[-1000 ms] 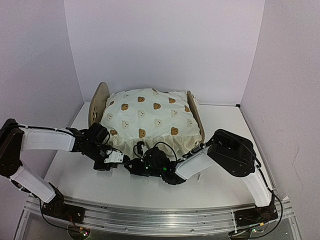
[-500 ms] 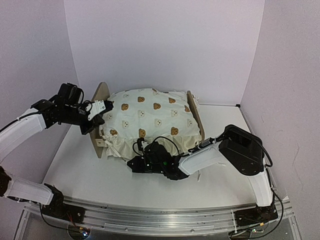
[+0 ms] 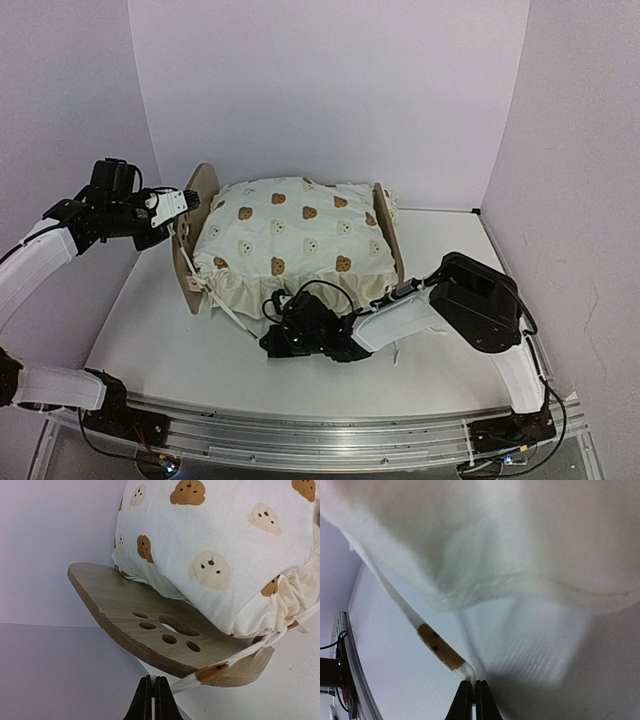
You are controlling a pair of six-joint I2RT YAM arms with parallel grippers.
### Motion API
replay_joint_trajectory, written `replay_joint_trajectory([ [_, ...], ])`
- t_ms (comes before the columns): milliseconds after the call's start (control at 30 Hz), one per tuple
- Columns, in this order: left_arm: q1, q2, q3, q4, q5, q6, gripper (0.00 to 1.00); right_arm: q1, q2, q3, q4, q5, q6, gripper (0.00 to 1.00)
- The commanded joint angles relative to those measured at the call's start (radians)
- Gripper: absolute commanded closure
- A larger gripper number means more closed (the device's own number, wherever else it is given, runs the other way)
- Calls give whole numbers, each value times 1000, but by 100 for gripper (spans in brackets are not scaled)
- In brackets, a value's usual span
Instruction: Set up the pet bed
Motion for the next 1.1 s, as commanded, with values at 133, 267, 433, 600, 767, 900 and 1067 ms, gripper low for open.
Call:
replay_joint_trajectory([
  [133, 21, -90, 13, 178, -29, -4, 100, 127, 79, 215, -304, -87, -268, 100],
  [267, 21, -99, 33, 191, -25, -49, 100, 129, 23, 123, -419, 11, -311, 100],
  [433, 21, -117, -7, 203, -50, -24, 100, 126, -33, 24, -513, 96, -327, 100],
  [600, 25, -119, -5, 242, -77, 12, 100, 106, -38, -49, -519, 86, -273, 100],
  [767, 32, -113, 33, 244, -78, 18, 100, 91, -49, -85, -518, 106, -255, 100],
  [900, 33, -114, 37, 234, -82, 9, 100, 65, -43, -97, -516, 98, -237, 100],
  [1067, 36, -114, 44, 232, -85, 15, 100, 50, -66, -169, -492, 105, -220, 100],
])
